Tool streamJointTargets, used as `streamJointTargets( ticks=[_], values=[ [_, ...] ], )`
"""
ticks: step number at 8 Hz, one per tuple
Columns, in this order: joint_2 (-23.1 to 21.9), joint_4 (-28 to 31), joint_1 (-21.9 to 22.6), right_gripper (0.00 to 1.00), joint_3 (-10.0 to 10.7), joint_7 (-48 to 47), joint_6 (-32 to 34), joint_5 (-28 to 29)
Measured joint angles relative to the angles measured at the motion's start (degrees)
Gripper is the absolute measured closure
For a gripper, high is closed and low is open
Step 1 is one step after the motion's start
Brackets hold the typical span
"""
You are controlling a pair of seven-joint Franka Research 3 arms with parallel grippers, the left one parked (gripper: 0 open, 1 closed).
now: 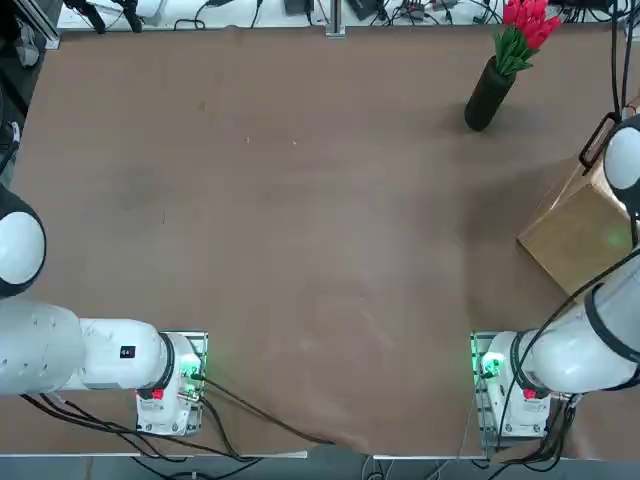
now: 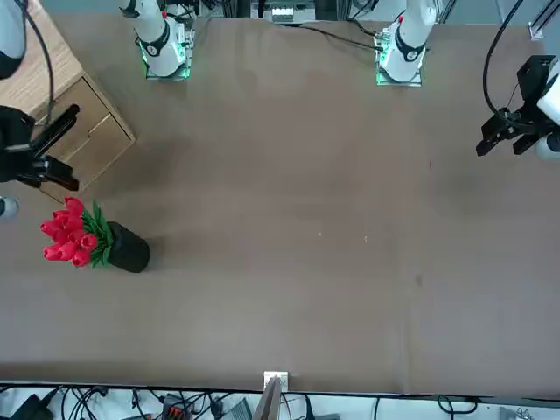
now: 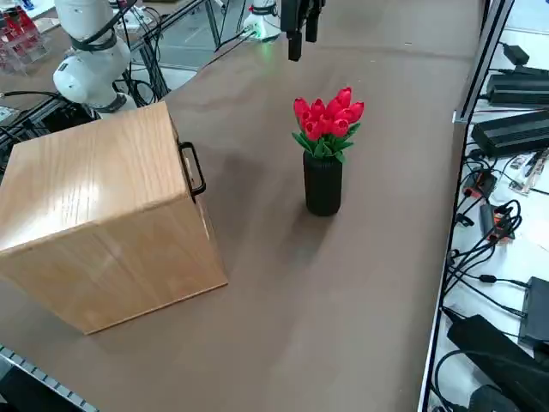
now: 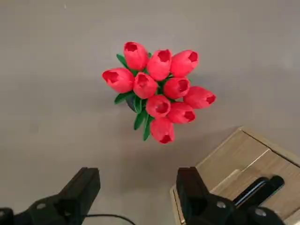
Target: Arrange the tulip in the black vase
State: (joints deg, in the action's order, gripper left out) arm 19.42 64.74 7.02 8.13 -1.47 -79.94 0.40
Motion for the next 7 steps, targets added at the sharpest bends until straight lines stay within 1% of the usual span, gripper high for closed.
streamJointTargets(
  ticks=[2, 4, 5, 7],
  values=[
    [-4.7, 7.1, -1.9, 0.0, -0.1, 1.1, -4.1, 1.3],
    [-10.8, 15.6, -2.4, 0.0, -0.1, 1.7, -7.2, 1.5],
    [-13.6, 19.0, -2.4, 0.0, -0.4, 1.7, -7.7, 1.5],
    [-18.1, 23.9, -2.3, 0.0, -1.0, 1.7, -8.7, 1.5]
  ],
)
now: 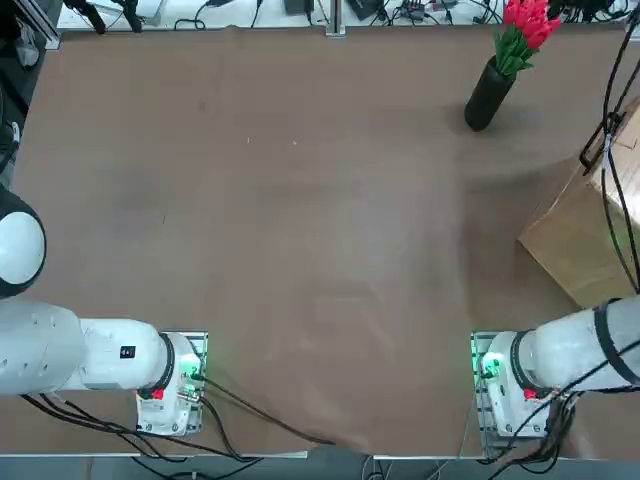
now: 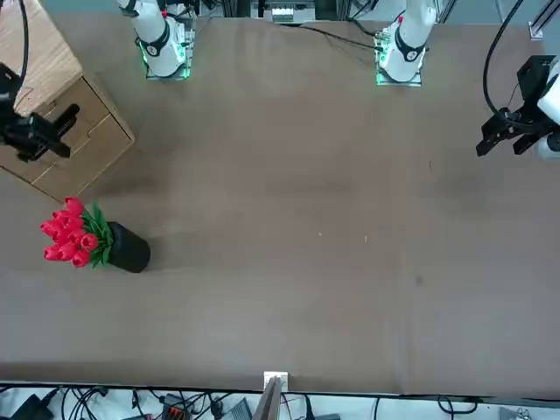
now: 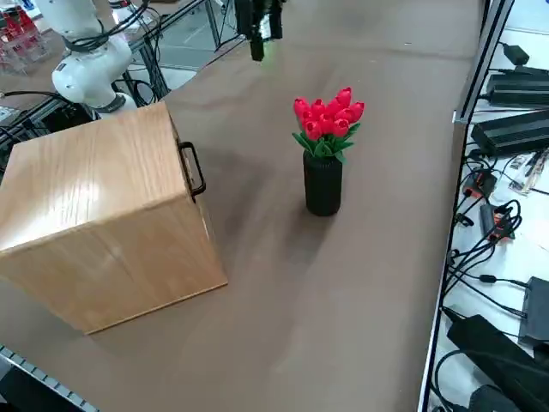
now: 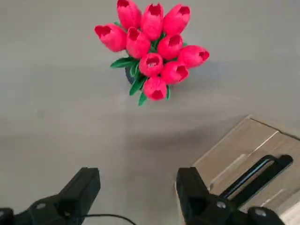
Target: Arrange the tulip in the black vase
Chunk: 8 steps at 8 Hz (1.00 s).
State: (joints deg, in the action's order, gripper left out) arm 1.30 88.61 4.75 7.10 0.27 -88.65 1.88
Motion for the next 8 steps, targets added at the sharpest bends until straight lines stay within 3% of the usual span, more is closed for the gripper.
streamJointTargets(
  ticks=[4, 8],
  values=[
    [-5.5, 5.4, 0.3, 0.0, -1.5, 0.0, -1.2, 0.0],
    [-5.7, 5.0, 0.9, 0.0, -2.6, -0.1, -1.8, 0.0]
  ],
)
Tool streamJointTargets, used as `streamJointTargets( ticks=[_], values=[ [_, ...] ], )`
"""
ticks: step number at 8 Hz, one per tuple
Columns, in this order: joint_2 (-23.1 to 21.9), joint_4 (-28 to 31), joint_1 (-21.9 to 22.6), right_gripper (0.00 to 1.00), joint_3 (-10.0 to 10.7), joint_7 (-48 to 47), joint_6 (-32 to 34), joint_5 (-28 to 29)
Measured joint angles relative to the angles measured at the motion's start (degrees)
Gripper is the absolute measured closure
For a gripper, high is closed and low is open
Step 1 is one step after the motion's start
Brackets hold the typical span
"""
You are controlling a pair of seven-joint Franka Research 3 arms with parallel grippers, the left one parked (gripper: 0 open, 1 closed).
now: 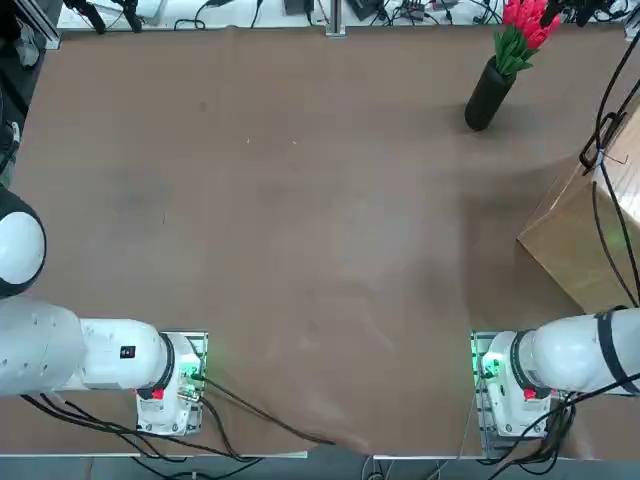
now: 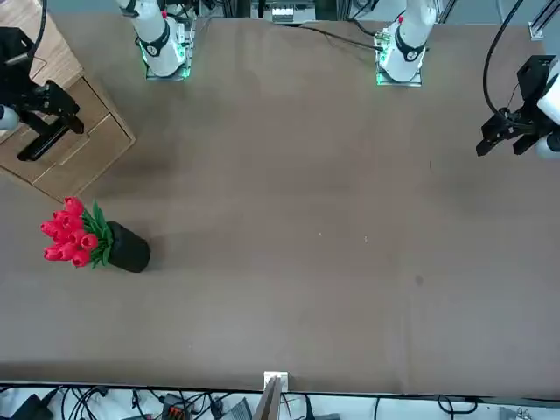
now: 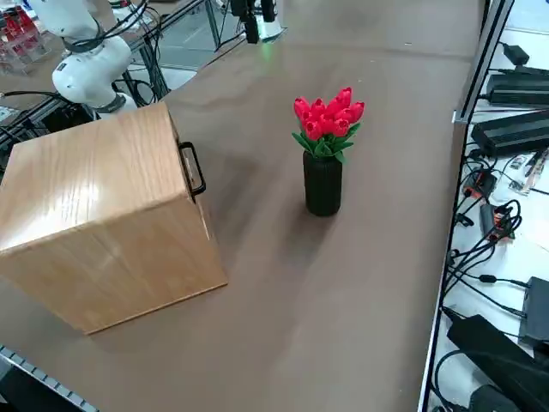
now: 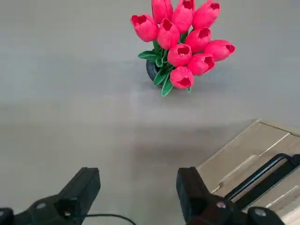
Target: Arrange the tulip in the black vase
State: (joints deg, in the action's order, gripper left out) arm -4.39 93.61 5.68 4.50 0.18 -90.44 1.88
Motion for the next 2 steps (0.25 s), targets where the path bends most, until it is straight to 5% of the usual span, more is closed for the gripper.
streamJointTargets(
  ticks=[2],
  values=[
    [0.0, -0.1, 0.1, 0.0, 0.0, 0.0, 0.1, 0.0]
  ],
)
